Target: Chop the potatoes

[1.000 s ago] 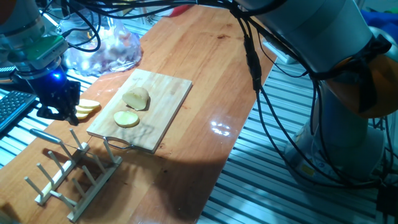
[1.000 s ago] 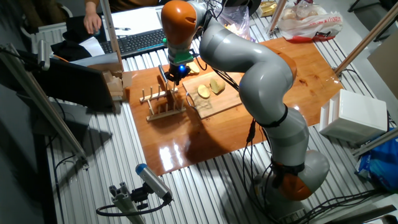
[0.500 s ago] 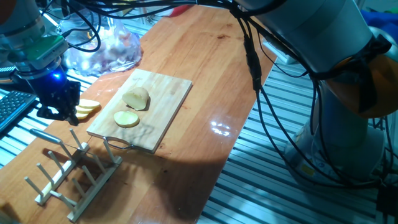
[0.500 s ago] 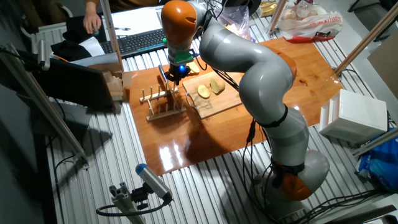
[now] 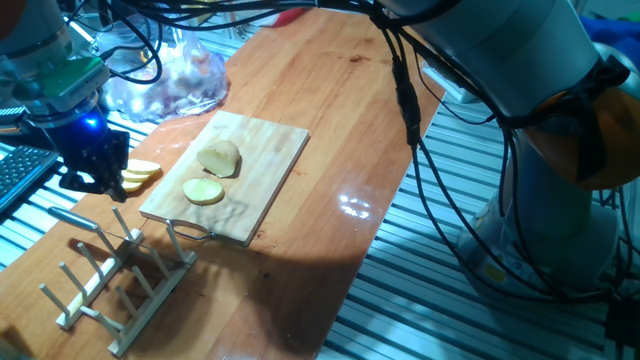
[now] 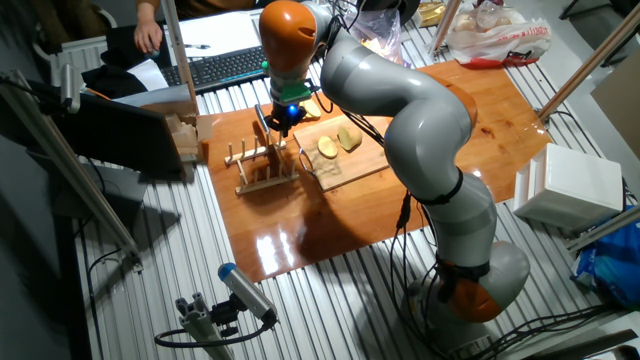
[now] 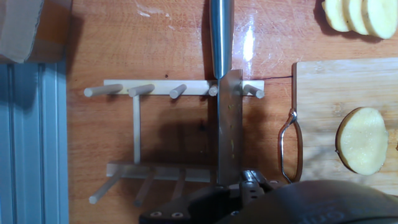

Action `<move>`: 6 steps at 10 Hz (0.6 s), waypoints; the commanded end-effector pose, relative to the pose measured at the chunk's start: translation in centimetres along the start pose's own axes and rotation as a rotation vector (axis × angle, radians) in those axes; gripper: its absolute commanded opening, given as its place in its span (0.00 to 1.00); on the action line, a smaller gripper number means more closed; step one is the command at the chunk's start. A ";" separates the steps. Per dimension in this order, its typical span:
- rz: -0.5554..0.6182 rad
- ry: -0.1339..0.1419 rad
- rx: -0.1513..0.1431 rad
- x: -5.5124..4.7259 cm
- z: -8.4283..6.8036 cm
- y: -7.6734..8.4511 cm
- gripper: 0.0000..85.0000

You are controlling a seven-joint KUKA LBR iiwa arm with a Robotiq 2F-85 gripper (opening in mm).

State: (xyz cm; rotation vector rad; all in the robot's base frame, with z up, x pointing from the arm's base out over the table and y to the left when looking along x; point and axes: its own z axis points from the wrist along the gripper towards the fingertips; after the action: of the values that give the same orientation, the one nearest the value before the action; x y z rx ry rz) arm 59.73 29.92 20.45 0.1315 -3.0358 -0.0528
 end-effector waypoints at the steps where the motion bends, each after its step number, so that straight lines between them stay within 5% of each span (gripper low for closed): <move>1: 0.000 0.000 0.000 0.0 0.0 0.0 0.00; 6: 0.000 -0.004 0.000 0.0 0.0 0.1 0.00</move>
State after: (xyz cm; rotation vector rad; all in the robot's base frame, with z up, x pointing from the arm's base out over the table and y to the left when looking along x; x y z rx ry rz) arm 59.72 29.98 20.45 0.1316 -3.0403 -0.0526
